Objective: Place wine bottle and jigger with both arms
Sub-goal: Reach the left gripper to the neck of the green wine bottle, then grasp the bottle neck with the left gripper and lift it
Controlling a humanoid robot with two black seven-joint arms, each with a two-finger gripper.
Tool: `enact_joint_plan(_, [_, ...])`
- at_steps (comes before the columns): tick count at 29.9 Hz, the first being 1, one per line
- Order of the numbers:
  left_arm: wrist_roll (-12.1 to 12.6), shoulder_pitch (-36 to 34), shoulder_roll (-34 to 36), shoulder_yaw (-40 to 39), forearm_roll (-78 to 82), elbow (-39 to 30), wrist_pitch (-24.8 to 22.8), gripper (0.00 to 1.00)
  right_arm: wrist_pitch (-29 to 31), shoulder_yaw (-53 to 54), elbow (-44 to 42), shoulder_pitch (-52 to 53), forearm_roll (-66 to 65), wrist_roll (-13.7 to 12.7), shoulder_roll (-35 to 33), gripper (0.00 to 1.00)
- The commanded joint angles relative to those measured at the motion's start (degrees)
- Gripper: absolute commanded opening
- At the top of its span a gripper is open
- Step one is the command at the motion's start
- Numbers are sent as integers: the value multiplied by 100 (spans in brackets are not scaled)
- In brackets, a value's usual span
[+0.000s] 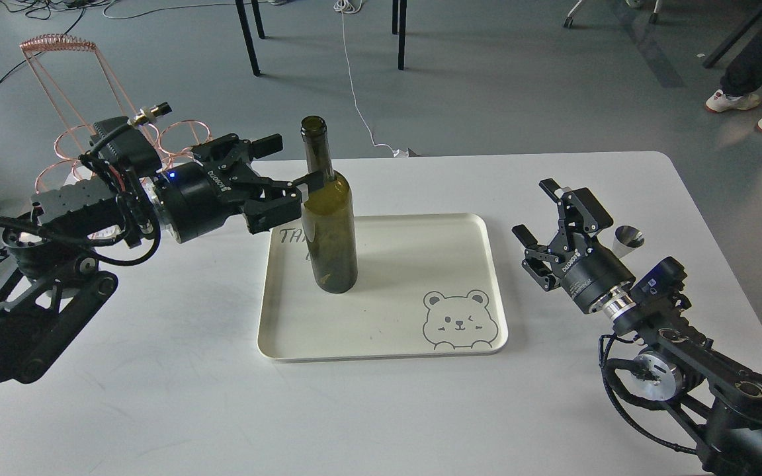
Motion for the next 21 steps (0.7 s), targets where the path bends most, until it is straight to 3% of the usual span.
enact_joint_plan(1, [0,-61,-67,36,0,87,9,98,-2,0,0,2,0,0,0,99])
enact_joint_plan(21, [0,-395,-401,185,0,219,17,84,-19,0,0,-7,0,0,0,99])
